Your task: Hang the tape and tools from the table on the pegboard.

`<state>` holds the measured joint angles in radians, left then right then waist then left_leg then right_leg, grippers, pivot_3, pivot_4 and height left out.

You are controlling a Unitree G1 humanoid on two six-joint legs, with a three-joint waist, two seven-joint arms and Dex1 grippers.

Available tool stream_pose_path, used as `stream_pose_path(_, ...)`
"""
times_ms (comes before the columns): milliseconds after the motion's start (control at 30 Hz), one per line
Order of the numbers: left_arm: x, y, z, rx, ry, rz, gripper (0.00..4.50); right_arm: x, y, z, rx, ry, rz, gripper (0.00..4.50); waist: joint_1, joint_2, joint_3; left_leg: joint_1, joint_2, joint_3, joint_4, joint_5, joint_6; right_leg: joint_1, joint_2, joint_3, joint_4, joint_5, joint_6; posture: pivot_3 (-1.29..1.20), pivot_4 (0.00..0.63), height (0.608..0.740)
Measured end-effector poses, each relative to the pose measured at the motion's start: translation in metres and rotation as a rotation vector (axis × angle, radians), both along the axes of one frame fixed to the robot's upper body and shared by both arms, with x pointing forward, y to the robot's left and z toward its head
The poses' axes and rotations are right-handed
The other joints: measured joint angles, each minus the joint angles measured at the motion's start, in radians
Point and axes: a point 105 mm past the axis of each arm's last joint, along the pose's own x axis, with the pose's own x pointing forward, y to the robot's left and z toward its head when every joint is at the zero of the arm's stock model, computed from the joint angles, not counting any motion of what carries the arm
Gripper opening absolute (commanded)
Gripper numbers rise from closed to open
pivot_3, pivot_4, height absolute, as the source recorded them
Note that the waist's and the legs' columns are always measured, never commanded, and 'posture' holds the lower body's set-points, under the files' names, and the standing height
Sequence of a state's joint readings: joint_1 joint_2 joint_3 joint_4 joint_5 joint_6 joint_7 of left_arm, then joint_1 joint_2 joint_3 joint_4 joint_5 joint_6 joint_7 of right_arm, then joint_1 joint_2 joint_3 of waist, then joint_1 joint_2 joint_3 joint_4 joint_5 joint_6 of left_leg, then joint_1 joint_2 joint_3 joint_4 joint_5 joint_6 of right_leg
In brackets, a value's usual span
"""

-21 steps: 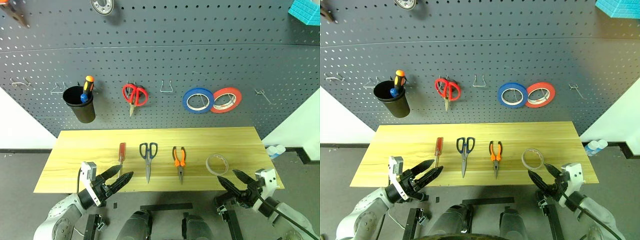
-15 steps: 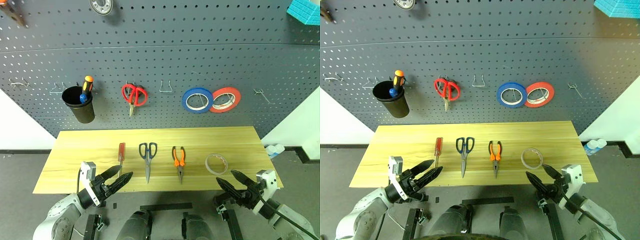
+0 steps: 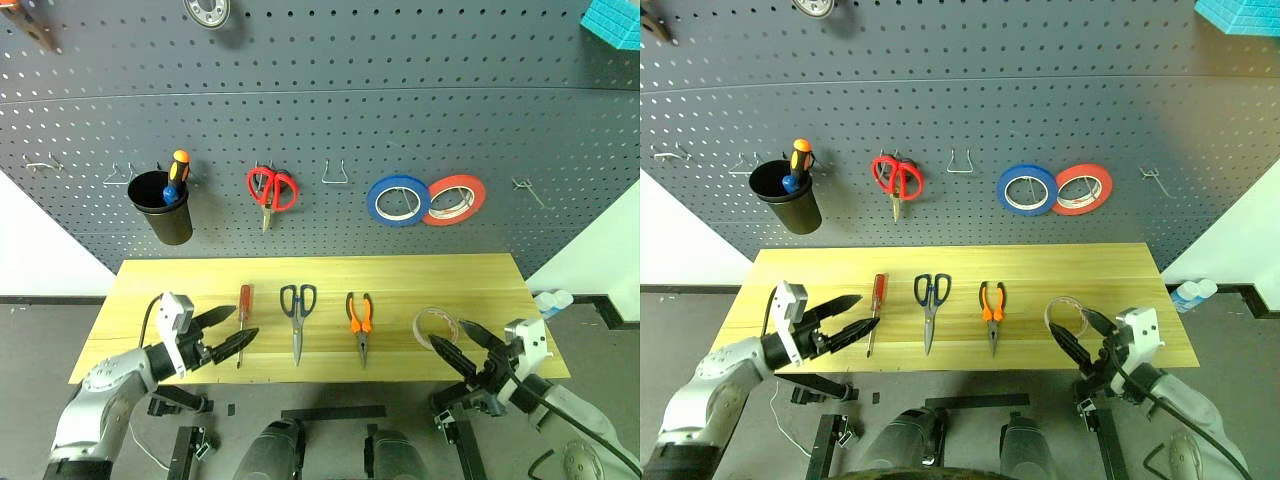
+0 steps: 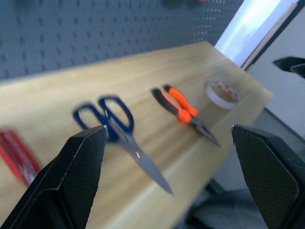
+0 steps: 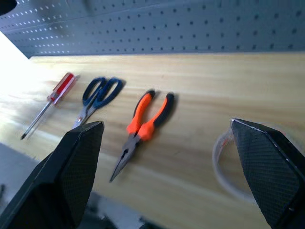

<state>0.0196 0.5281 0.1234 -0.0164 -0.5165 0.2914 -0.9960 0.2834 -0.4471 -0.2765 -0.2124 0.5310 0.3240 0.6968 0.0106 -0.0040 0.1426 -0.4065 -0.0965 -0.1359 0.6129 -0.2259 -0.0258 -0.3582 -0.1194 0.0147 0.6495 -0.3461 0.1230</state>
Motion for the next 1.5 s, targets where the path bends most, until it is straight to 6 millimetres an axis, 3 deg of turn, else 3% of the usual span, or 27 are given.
stream_pose_path(200, 0.027, -0.034, 0.015, 0.065, -0.096, -0.138, 4.37, 0.024, 0.000, 0.005, -0.083, -0.019, -0.074, 4.50, -0.005, 0.000, 0.000, 0.000, 0.000, 0.000, -0.001, 0.000, 0.000, -0.001, 0.001, 0.000, 0.001, 0.002, 0.003, -0.07, 0.134, 0.738)
stream_pose_path(433, 0.033, -0.056, 0.012, 0.102, -0.105, -0.248, 4.37, 0.045, -0.008, 0.010, -0.121, -0.009, -0.229, 4.50, -0.034, 0.000, 0.000, 0.000, -0.001, 0.001, -0.001, 0.000, 0.000, 0.001, 0.001, 0.000, 0.004, 0.002, 0.004, -0.10, 0.138, 0.738)
stream_pose_path(567, 0.032, -0.062, 0.001, 0.103, -0.077, -0.263, 4.37, 0.049, -0.009, 0.005, -0.138, 0.038, -0.273, 4.50, -0.033, 0.000, 0.001, 0.000, -0.001, 0.001, 0.000, 0.001, 0.000, 0.000, 0.001, 0.000, 0.004, 0.002, 0.004, -0.10, 0.142, 0.738)
stream_pose_path(800, 0.031, -0.067, -0.001, 0.102, -0.079, -0.272, 4.37, 0.057, -0.004, 0.001, -0.155, 0.103, -0.281, 4.50, -0.032, 0.001, 0.001, 0.000, -0.001, 0.001, 0.000, 0.001, 0.000, 0.000, 0.001, 0.000, 0.006, 0.002, 0.004, -0.08, 0.147, 0.738)
stream_pose_path(1233, 0.029, -0.078, 0.005, 0.084, -0.111, -0.275, 4.37, 0.048, 0.030, -0.035, -0.231, 0.319, -0.122, 4.50, -0.031, 0.001, 0.002, 0.000, -0.001, 0.001, 0.000, 0.001, 0.000, 0.000, 0.001, 0.000, 0.006, 0.002, 0.004, -0.06, 0.159, 0.738)
stream_pose_path(1500, 0.026, -0.085, 0.004, 0.079, -0.111, -0.290, 4.37, 0.055, 0.023, -0.047, -0.249, 0.369, -0.146, 4.50, -0.031, 0.000, 0.003, 0.000, -0.001, 0.001, 0.000, 0.001, 0.000, 0.000, 0.001, 0.000, 0.006, 0.002, 0.004, -0.05, 0.158, 0.738)
